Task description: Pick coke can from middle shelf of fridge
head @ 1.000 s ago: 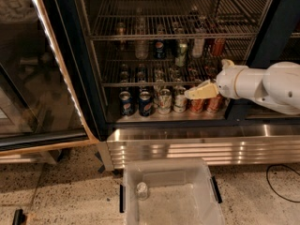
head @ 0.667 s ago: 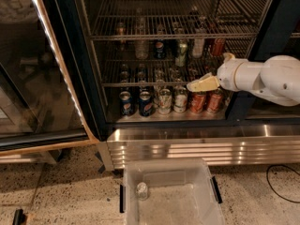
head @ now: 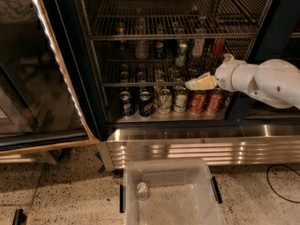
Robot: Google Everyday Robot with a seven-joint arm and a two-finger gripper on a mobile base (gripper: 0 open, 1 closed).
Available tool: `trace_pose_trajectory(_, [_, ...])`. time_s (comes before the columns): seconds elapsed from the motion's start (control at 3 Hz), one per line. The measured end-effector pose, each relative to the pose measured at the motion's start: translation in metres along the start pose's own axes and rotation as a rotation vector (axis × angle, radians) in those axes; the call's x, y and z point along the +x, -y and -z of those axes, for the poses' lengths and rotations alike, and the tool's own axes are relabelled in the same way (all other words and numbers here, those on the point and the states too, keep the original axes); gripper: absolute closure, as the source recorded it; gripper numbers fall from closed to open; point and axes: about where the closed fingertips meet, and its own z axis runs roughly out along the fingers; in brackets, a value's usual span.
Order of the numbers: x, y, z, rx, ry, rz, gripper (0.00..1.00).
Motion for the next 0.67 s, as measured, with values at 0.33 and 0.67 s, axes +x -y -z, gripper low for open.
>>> trace_pose_trajectory(0.33, [0.011, 0.011, -0.022, 0.099, -0.005, -0.013, 0.00])
trace_pose_trajectory(0.67, [0.017, 0.034, -0.049, 0.218, 0.019, -0.001, 0.00])
